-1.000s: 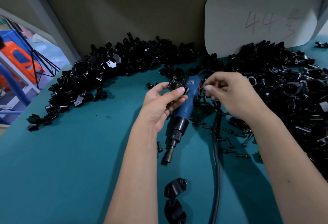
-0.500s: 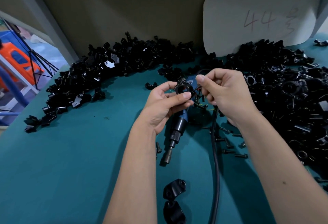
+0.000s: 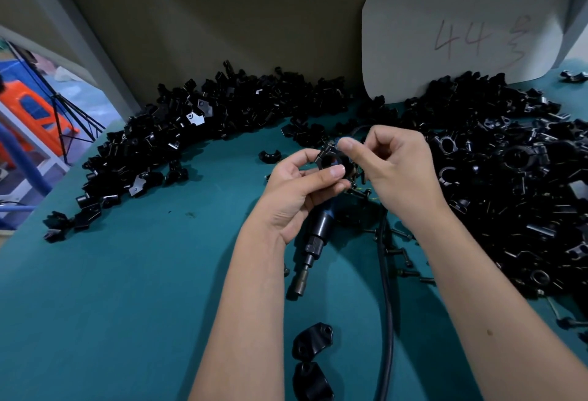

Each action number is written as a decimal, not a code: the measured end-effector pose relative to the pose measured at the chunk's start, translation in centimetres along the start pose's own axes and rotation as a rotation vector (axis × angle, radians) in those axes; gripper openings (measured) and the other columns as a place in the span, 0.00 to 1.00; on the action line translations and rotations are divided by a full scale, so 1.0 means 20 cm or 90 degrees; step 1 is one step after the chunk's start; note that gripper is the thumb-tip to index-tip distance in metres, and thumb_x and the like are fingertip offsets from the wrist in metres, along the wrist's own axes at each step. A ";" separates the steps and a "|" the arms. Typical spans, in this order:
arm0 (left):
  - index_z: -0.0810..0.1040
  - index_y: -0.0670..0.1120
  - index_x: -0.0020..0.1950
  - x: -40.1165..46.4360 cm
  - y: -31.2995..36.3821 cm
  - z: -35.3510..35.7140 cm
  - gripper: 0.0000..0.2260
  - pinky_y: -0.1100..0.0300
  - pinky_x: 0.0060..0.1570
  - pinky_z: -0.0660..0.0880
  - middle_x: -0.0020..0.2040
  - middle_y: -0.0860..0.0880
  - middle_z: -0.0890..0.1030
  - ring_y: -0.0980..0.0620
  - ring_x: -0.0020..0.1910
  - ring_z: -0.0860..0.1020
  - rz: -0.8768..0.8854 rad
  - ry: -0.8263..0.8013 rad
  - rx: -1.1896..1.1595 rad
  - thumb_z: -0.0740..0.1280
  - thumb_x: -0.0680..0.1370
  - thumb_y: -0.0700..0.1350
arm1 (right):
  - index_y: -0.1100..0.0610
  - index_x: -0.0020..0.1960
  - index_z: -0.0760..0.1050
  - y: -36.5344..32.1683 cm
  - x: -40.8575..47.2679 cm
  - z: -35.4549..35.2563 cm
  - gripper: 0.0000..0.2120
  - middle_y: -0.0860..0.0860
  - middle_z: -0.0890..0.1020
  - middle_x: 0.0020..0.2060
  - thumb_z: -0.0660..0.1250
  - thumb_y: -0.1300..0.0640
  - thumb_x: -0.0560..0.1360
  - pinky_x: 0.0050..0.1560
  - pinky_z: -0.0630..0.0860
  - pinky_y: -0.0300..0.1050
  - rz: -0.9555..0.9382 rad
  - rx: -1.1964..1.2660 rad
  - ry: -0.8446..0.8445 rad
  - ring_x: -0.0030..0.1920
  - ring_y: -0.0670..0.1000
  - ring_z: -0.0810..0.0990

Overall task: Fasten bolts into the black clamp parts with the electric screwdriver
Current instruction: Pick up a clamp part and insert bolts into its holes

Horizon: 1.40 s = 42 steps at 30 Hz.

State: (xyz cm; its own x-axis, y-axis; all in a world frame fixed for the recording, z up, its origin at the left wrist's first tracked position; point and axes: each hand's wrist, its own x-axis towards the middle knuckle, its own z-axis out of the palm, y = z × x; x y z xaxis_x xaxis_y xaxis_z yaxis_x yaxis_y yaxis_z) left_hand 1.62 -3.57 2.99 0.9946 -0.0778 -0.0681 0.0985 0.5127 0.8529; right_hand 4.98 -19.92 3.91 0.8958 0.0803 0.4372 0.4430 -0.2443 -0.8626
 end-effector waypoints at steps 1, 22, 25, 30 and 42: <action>0.79 0.39 0.55 0.00 0.00 0.00 0.17 0.64 0.40 0.82 0.45 0.39 0.85 0.49 0.38 0.85 0.005 0.001 -0.015 0.77 0.68 0.35 | 0.56 0.34 0.72 0.00 0.00 0.01 0.21 0.43 0.72 0.25 0.73 0.46 0.79 0.31 0.66 0.37 -0.004 0.025 0.000 0.28 0.42 0.68; 0.79 0.39 0.54 0.01 -0.02 0.03 0.15 0.65 0.44 0.83 0.43 0.44 0.86 0.51 0.40 0.86 0.037 -0.030 -0.077 0.77 0.69 0.37 | 0.51 0.35 0.82 -0.07 -0.03 0.06 0.07 0.47 0.80 0.32 0.78 0.51 0.68 0.29 0.69 0.37 0.234 0.442 -0.042 0.30 0.44 0.75; 0.78 0.39 0.53 0.02 -0.02 0.04 0.14 0.66 0.43 0.82 0.43 0.44 0.85 0.51 0.41 0.86 0.039 -0.016 -0.062 0.76 0.70 0.36 | 0.50 0.35 0.79 -0.04 -0.03 0.07 0.10 0.47 0.77 0.30 0.78 0.50 0.69 0.29 0.70 0.36 0.238 0.460 -0.036 0.29 0.44 0.74; 0.79 0.40 0.53 0.01 -0.01 0.02 0.13 0.66 0.42 0.82 0.43 0.44 0.85 0.53 0.39 0.85 0.034 0.002 -0.093 0.76 0.70 0.37 | 0.53 0.50 0.87 -0.05 -0.03 0.05 0.09 0.51 0.85 0.45 0.73 0.50 0.74 0.39 0.74 0.41 0.232 0.481 -0.099 0.39 0.46 0.79; 0.75 0.36 0.56 0.04 -0.04 0.05 0.15 0.50 0.52 0.84 0.58 0.22 0.77 0.38 0.46 0.86 0.090 0.064 0.134 0.74 0.73 0.27 | 0.49 0.49 0.87 -0.03 -0.02 0.05 0.09 0.47 0.83 0.41 0.72 0.62 0.80 0.43 0.77 0.38 0.110 0.308 -0.034 0.43 0.44 0.79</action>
State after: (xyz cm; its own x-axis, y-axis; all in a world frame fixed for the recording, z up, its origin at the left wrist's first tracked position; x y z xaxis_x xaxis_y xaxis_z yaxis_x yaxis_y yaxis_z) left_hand 2.30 -4.90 2.76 0.9973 0.0719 0.0173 -0.0397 0.3226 0.9457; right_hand 4.30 -18.82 4.04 0.9524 0.1310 0.2754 0.2438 0.2158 -0.9455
